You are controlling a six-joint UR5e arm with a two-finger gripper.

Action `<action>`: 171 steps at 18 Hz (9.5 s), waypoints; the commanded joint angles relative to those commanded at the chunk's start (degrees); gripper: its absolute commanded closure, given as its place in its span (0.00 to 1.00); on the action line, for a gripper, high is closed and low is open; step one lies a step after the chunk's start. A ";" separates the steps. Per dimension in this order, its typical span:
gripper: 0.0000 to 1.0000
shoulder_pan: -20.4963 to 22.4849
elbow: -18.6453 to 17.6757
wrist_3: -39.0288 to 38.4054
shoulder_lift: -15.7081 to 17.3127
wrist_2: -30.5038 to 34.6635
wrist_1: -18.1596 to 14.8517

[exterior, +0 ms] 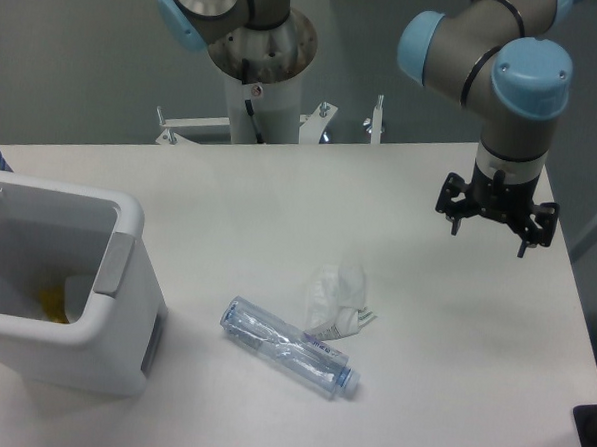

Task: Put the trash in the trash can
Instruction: 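Move the gripper down over the white tissue wad, then close the gripper on the white tissue and lift it, then carry the tissue over the white bin and open the gripper, then move the gripper up and over to the clear plastic bottle, then lower the gripper onto the bottle's cap end and close it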

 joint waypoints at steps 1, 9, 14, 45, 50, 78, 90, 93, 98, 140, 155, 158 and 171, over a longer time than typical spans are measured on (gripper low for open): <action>0.00 0.00 0.00 0.00 0.00 0.09 0.00; 0.00 -0.35 -4.47 -0.79 0.09 -0.26 2.45; 0.00 -0.70 -9.48 -3.08 0.00 -0.62 9.48; 0.45 -12.92 -19.34 -18.79 -3.51 -0.09 18.19; 1.00 -12.92 -18.98 -19.86 -3.60 -0.09 18.19; 1.00 -13.97 -12.49 -34.97 7.55 -15.46 17.31; 1.00 -25.30 -0.53 -51.76 11.77 -20.30 17.31; 1.00 -28.81 0.26 -54.13 12.92 -20.04 17.31; 1.00 -34.62 -2.02 -54.32 14.68 -19.42 17.31; 0.00 -15.64 0.00 -73.21 -5.27 -12.84 11.16; 0.00 -18.19 4.66 -90.17 -17.31 1.05 11.60; 0.00 -18.28 5.01 -91.05 -18.54 1.84 11.69; 0.25 -20.39 8.88 -95.97 -24.26 6.50 11.25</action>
